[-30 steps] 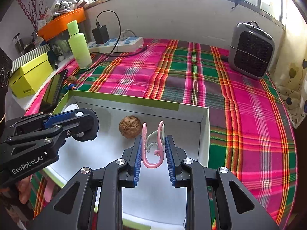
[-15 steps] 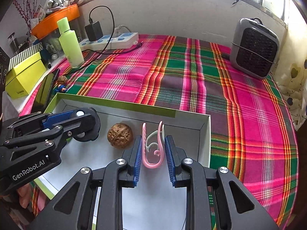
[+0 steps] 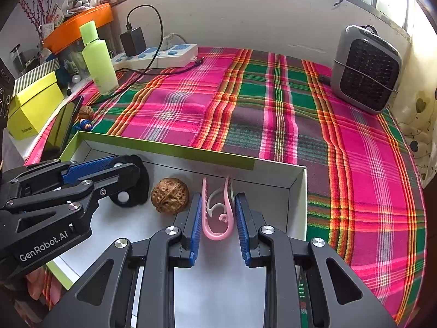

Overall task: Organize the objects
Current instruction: 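Carry the black disc with the left tool into the box while the right tool carries the pink clip there, then open the left tool to release the disc in the box while the right tool releases the pink clip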

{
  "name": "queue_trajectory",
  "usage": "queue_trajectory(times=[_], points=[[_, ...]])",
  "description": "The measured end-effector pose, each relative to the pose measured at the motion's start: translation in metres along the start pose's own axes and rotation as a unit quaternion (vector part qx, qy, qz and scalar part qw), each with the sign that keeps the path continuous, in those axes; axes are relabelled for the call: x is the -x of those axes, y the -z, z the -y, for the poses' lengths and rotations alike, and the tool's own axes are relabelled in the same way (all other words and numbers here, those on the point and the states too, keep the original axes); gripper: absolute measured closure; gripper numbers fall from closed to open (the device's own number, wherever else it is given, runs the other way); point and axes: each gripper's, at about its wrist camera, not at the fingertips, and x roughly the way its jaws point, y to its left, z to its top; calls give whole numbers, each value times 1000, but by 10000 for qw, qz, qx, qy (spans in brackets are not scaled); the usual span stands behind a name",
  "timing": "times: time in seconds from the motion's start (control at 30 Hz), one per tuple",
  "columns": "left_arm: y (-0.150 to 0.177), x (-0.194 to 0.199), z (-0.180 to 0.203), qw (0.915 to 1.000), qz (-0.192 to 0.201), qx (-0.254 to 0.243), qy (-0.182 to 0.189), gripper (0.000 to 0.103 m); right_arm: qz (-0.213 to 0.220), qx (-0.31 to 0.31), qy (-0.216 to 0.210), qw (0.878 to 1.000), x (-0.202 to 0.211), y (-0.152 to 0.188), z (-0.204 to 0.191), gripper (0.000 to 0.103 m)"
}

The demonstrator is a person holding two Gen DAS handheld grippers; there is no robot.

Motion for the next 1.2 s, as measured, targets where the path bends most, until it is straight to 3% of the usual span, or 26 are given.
queue_trajectory(times=[0.43, 0.67, 0.93, 1.03, 1.2], points=[[-1, 1, -2, 10000, -23, -8, -64, 74, 12, 0, 41, 10000, -1, -1, 0, 78], [0, 5, -2, 9999, -21, -12, -120, 67, 32, -79, 64, 9999, 1, 0, 2, 68], [3, 16, 3, 9998, 76, -77, -188, 62, 178, -140, 55, 9997, 14, 1, 4, 66], [6, 22, 6, 9993, 121, -142, -320, 61, 214, -116, 77, 9997, 19, 3, 1, 60], [12, 34, 8, 9992, 191, -134, -327, 61, 294, -81, 129, 9995, 29, 9, -4, 59]])
